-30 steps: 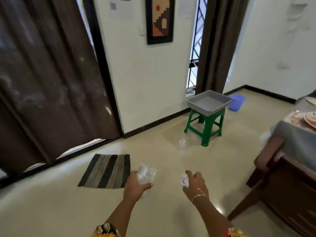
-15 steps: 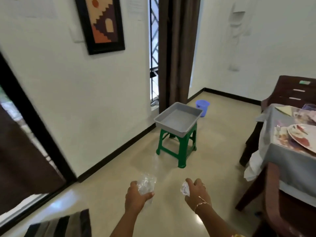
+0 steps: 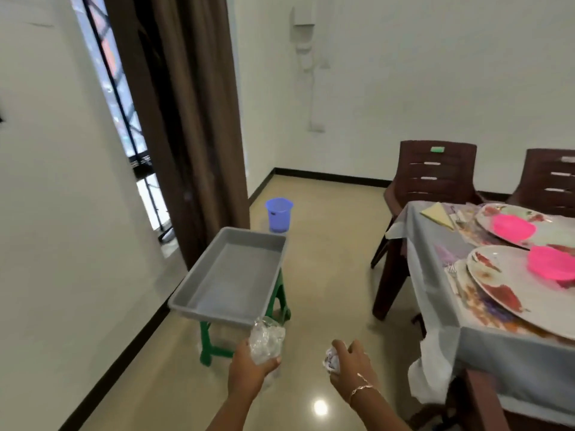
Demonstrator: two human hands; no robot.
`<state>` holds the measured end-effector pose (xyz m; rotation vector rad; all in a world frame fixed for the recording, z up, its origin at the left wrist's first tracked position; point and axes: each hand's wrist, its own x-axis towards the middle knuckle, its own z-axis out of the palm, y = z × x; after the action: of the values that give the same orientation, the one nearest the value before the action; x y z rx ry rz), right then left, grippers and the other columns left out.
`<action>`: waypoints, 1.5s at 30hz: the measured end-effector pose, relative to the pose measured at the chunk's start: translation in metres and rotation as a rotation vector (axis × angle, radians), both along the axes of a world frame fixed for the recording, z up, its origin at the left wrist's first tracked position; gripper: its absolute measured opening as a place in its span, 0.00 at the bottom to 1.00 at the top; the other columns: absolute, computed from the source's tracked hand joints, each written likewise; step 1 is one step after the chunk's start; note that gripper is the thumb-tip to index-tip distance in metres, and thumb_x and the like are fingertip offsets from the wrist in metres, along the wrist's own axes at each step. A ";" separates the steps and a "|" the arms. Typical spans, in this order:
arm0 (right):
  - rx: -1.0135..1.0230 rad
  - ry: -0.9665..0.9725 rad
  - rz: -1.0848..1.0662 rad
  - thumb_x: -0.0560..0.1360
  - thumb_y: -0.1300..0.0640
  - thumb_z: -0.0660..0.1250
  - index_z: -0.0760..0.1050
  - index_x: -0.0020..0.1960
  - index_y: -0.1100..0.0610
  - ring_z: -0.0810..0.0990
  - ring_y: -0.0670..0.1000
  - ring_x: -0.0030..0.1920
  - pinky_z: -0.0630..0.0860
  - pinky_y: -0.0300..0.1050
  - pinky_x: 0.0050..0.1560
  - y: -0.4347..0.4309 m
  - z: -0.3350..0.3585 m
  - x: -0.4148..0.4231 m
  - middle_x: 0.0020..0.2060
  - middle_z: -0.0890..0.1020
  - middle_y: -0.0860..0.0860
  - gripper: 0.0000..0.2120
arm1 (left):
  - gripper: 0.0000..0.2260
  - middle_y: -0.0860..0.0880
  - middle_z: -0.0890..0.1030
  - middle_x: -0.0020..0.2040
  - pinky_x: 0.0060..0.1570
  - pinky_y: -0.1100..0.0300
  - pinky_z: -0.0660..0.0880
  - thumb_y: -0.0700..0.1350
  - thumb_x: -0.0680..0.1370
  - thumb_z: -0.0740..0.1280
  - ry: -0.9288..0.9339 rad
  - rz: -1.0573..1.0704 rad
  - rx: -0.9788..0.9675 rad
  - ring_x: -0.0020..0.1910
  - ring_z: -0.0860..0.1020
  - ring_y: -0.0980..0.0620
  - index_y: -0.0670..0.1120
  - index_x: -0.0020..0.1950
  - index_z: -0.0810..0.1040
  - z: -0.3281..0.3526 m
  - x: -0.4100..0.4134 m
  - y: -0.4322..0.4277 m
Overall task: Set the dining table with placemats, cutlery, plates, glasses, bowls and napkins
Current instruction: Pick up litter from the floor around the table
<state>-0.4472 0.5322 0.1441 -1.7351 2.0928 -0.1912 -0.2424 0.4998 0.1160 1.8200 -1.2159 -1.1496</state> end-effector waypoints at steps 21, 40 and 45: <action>0.041 0.162 0.032 0.75 0.54 0.60 0.63 0.68 0.50 0.69 0.55 0.61 0.69 0.43 0.58 -0.536 0.023 -0.122 0.59 0.66 0.53 0.22 | 0.33 0.43 0.76 0.59 0.49 0.57 0.70 0.47 0.66 0.78 0.018 -0.028 0.040 0.56 0.75 0.43 0.42 0.65 0.67 0.001 -0.110 -0.545; 0.022 0.228 0.228 0.73 0.57 0.60 0.62 0.69 0.51 0.68 0.56 0.63 0.68 0.42 0.59 -0.964 0.028 -0.201 0.61 0.66 0.55 0.25 | 0.30 0.43 0.77 0.50 0.42 0.59 0.68 0.45 0.60 0.80 0.217 0.197 0.076 0.47 0.76 0.45 0.44 0.54 0.68 -0.001 -0.182 -0.921; -0.002 0.257 0.286 0.73 0.56 0.61 0.61 0.70 0.50 0.69 0.55 0.62 0.69 0.42 0.60 -1.073 0.030 -0.228 0.61 0.66 0.55 0.26 | 0.34 0.46 0.78 0.53 0.48 0.53 0.76 0.52 0.57 0.78 0.151 0.230 0.154 0.49 0.78 0.45 0.46 0.58 0.69 -0.016 -0.189 -1.008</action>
<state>-0.6750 -0.5405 0.1745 -2.1302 1.9776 0.1194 -0.4318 -0.5079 0.0995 1.8908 -0.8289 -1.2498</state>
